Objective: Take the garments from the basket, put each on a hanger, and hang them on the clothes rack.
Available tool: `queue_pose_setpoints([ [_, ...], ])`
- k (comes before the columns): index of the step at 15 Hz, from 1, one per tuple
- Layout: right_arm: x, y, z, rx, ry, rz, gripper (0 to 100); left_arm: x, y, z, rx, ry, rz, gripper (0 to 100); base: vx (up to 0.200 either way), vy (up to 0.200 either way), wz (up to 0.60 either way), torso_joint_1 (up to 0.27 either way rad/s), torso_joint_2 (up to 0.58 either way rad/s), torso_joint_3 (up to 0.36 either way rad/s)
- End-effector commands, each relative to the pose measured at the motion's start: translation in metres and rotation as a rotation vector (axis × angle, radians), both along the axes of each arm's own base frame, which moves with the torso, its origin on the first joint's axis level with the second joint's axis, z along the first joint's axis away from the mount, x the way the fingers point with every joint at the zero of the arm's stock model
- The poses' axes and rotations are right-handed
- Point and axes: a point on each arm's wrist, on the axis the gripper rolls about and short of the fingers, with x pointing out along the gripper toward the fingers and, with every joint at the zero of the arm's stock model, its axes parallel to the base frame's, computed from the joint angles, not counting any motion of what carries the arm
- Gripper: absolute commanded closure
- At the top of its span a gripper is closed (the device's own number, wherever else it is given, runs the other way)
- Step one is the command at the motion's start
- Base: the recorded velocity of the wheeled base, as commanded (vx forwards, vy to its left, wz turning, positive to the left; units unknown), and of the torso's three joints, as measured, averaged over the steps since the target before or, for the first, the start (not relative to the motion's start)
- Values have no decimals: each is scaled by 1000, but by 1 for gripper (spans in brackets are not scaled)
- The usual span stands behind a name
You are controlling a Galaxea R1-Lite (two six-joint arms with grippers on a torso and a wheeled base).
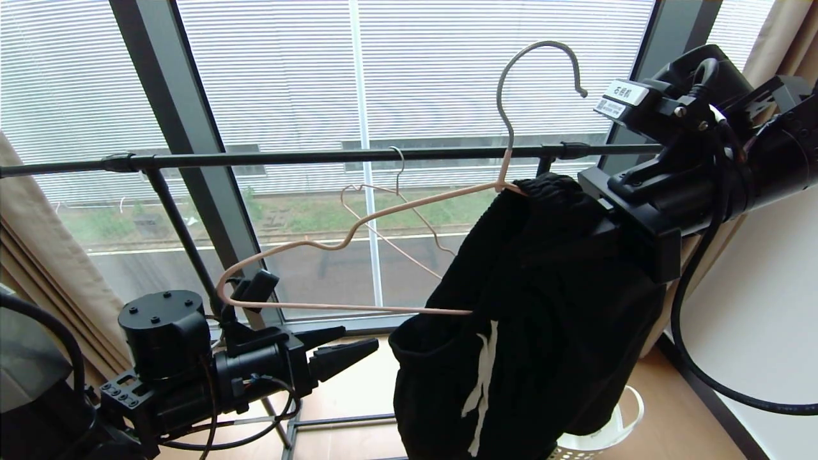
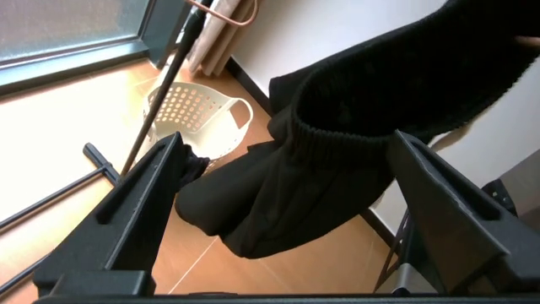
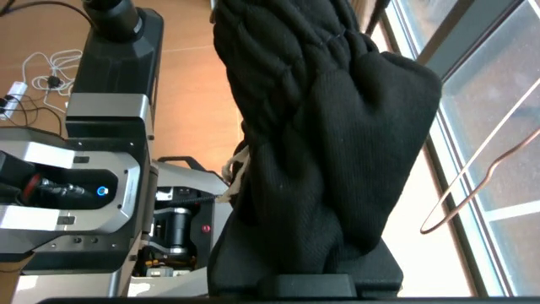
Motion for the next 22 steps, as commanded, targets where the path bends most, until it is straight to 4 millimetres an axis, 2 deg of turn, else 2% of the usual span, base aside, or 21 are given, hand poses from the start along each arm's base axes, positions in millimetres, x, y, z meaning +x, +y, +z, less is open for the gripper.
queue_pose_setpoints([
  [1, -2, 0, 1, 2, -3, 3, 100, -1, -5, -4, 7, 15, -17, 0, 0, 0, 0, 0, 0, 0],
  [6, -5, 3, -4, -7, -28, 45, 100, 0, -7, -5, 9, 14, 2, 0, 0, 0, 0, 0, 0, 0],
  [11, -9, 9, -9, 5, -37, 96, 100, -4, -19, -13, 25, 41, -32, 0, 0, 0, 0, 0, 0, 0],
  [22, -15, 18, -9, 6, -37, 132, 100, -8, -29, -17, 46, 45, -25, 0, 0, 0, 0, 0, 0, 0],
])
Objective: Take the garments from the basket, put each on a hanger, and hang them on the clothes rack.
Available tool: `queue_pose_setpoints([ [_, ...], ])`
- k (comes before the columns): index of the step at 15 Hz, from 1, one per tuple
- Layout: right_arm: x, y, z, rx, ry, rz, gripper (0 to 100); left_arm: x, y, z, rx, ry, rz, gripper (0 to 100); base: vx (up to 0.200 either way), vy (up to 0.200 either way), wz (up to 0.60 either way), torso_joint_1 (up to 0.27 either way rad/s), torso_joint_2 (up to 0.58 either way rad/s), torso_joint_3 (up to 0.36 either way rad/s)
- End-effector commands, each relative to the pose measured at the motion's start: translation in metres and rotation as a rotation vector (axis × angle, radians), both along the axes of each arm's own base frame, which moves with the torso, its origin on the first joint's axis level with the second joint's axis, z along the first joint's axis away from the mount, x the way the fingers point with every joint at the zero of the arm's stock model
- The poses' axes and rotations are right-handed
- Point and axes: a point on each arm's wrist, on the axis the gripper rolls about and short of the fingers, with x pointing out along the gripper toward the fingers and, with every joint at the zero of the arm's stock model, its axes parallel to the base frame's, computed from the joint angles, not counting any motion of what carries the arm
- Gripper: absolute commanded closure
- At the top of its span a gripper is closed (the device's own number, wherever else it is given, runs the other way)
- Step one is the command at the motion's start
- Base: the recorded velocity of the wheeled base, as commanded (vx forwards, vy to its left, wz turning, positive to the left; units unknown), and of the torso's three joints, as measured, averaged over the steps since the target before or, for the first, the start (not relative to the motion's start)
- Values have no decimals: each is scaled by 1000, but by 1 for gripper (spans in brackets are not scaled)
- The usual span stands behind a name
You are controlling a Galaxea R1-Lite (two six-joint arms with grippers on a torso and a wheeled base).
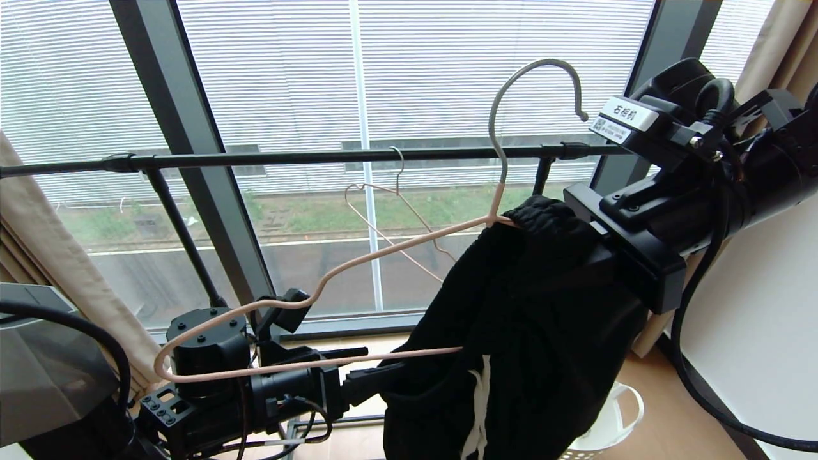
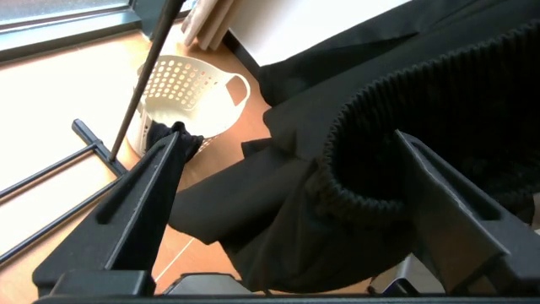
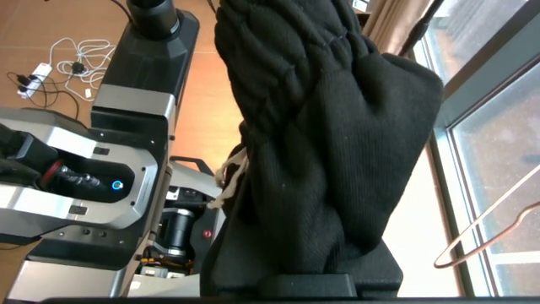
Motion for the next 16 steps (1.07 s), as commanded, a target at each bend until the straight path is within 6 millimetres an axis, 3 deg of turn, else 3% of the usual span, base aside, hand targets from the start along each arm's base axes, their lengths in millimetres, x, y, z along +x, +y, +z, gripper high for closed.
queue_pose_setpoints([
  [1, -1, 1, -1, -1, 2, 5, 100, -1, -2, -1, 1, 3, -7, 0, 0, 0, 0, 0, 0, 0],
  [4, -3, 5, 0, 1, 1, 19, 100, -1, -3, -3, 6, 9, -9, 0, 0, 0, 0, 0, 0, 0],
  [5, -2, 5, 0, 3, -2, 19, 100, -1, -3, -3, 7, 11, -9, 100, 0, 0, 0, 0, 0, 0],
  [13, -1, 5, 1, 10, -18, 14, 100, 2, -2, -2, 5, 4, 8, 100, 0, 0, 0, 0, 0, 0],
  [16, 0, -11, 8, 21, -38, -36, 100, 10, 6, 0, -3, -9, 48, 100, 0, 0, 0, 0, 0, 0],
])
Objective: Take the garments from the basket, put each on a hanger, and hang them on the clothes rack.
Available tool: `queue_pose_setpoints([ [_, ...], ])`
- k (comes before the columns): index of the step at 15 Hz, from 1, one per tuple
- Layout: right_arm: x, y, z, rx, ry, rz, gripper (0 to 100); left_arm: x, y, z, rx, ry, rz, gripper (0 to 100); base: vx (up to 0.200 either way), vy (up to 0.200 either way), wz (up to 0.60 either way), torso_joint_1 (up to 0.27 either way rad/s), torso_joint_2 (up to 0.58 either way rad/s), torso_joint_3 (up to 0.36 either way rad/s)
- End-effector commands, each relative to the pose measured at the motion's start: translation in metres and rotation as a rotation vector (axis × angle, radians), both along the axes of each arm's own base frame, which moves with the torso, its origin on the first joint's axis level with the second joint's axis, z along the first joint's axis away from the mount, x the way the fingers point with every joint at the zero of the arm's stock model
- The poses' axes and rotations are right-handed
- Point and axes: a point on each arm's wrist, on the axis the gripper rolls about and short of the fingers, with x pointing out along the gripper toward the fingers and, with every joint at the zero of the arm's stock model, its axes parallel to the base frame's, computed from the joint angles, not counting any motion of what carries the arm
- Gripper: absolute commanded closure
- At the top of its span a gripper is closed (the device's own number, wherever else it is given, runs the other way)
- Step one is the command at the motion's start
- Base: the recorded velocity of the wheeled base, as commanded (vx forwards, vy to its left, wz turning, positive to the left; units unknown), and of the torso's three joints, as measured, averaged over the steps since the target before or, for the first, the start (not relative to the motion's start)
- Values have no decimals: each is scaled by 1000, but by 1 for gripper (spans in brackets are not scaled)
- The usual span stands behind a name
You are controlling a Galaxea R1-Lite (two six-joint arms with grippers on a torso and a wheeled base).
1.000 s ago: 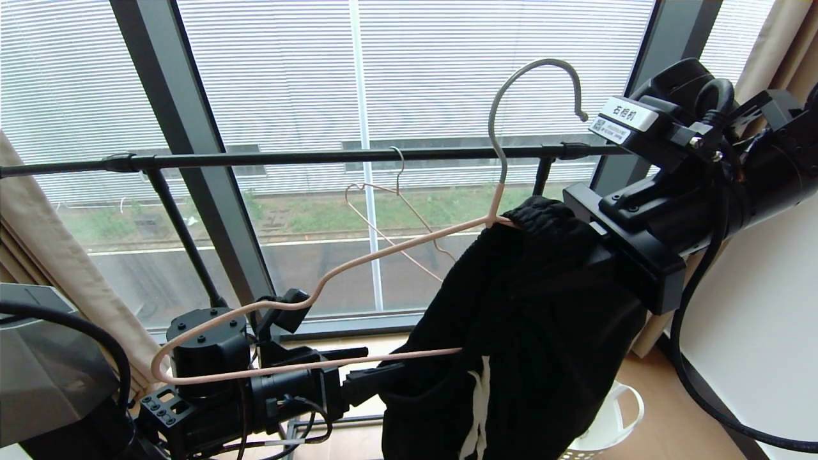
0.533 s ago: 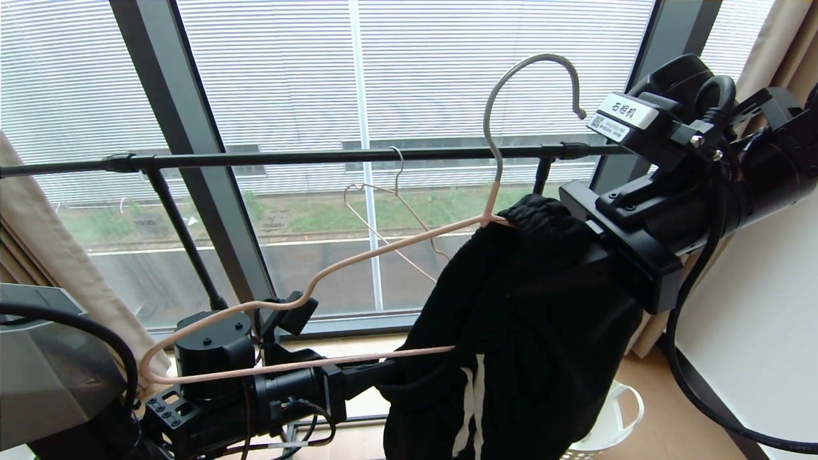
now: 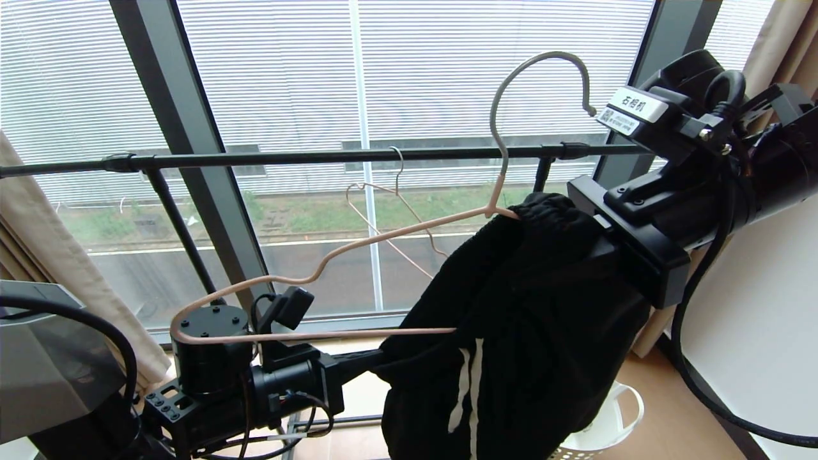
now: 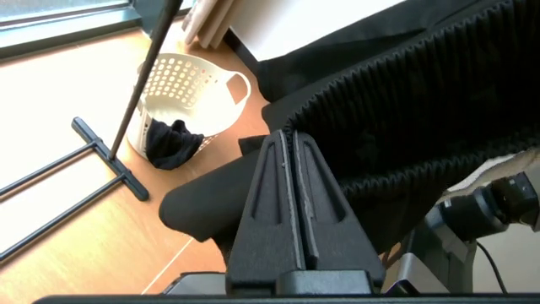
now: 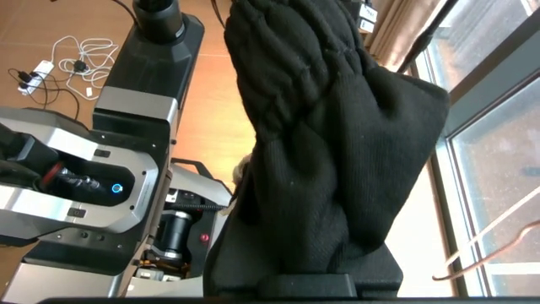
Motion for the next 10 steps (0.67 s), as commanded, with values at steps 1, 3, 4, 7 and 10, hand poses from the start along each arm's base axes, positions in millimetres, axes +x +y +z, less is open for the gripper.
queue_pose_setpoints([
  [1, 2, -14, 5, 7, -15, -45, 100, 8, 8, 2, -5, -10, 39, 100, 0, 0, 0, 0, 0, 0],
  [3, 5, -22, 3, 3, -10, -77, 100, 12, 15, 3, -9, -18, 67, 100, 0, 0, 0, 0, 0, 0],
  [4, 6, -27, 1, 1, -6, -94, 100, 16, 19, 5, -14, -28, 87, 100, 0, 0, 0, 0, 0, 0],
  [7, 11, -34, -12, -7, -1, -129, 100, 21, 25, 7, -18, -38, 111, 100, 0, 0, 0, 0, 0, 0],
  [10, 13, -40, -20, -21, 18, -155, 100, 25, 30, 10, -23, -51, 133, 100, 0, 0, 0, 0, 0, 0],
])
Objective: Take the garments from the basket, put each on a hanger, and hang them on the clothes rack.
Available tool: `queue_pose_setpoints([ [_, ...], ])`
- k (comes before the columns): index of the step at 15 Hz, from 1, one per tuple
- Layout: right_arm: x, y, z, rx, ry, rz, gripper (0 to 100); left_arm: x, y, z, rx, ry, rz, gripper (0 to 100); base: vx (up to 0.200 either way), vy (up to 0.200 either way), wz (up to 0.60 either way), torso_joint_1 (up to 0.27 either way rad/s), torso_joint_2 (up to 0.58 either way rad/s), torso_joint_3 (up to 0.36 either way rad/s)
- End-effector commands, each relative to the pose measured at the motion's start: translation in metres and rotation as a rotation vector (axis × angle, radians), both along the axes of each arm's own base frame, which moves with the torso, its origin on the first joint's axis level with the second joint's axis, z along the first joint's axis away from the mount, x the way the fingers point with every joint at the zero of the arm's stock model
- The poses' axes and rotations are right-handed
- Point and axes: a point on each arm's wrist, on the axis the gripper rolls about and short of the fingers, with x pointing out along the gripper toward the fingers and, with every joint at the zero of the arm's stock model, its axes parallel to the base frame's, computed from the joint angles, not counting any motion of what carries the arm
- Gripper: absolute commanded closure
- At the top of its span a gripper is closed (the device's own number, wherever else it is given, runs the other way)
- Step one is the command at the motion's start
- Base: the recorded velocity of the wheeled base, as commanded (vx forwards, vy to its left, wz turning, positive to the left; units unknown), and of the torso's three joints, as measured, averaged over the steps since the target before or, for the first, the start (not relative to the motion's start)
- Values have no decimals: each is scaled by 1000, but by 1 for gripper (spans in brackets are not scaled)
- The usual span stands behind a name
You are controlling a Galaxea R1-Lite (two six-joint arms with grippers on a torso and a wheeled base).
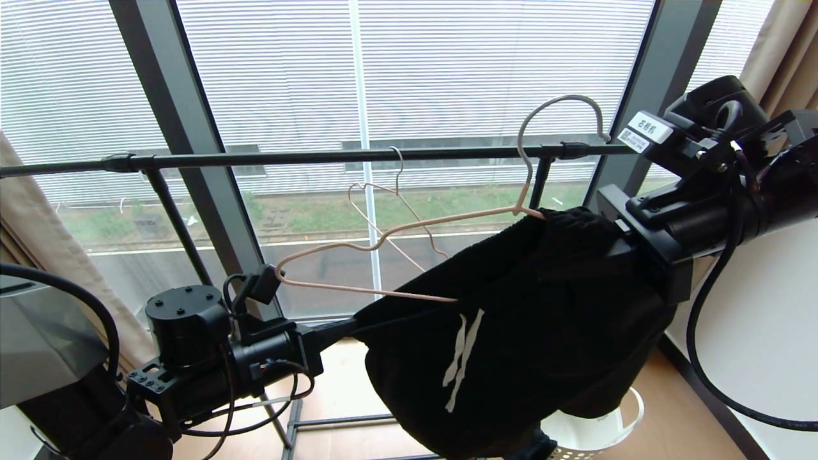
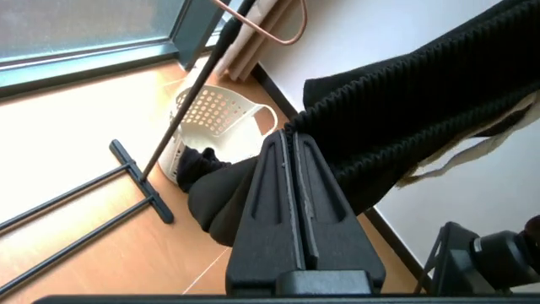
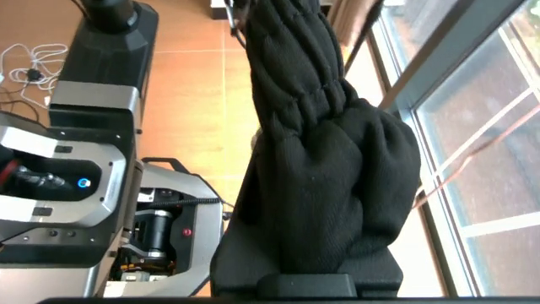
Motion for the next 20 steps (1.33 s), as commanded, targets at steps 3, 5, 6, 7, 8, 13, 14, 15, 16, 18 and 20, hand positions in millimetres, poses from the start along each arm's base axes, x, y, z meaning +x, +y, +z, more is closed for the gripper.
queue_pose_setpoints([
  [3, 2, -7, -11, -58, 11, -54, 100, 6, 10, 7, -10, -29, 40, 100, 0, 0, 0, 0, 0, 0],
  [5, 3, -7, -16, -95, 6, -77, 100, 11, 15, 10, -16, -47, 63, 100, 0, 0, 0, 0, 0, 0],
  [6, 3, -7, -18, -109, 2, -87, 100, 12, 17, 11, -17, -50, 69, 100, 0, 0, 0, 0, 0, 0],
  [7, 4, -7, -22, -121, -2, -94, 100, 12, 19, 13, -19, -55, 75, 100, 0, 0, 0, 0, 0, 0],
  [8, 4, -7, -22, -121, -2, -94, 100, 12, 19, 13, -19, -55, 75, 100, 0, 0, 0, 0, 0, 0],
  [13, -6, -11, -33, -184, -9, -136, 100, 11, 22, 17, -23, -70, 86, 100, 0, 0, 0, 0, 0, 0],
  [14, -6, -12, -33, -186, -6, -137, 100, 11, 22, 18, -24, -73, 86, 100, 0, 0, 0, 0, 0, 0],
  [15, -7, -12, -34, -187, -2, -138, 100, 11, 22, 19, -24, -74, 86, 100, 0, 0, 0, 0, 0, 0],
  [16, -7, -13, -36, -195, 4, -144, 100, 11, 22, 19, -24, -74, 86, 100, 0, 0, 0, 0, 0, 0],
  [18, -7, -14, -44, -234, -1, -170, 100, 10, 22, 21, -27, -82, 86, 100, 0, 0, 0, 0, 0, 0],
  [20, -5, -14, -54, -236, -14, -176, 100, 9, 23, 22, -28, -86, 89, 100, 0, 0, 0, 0, 0, 0],
])
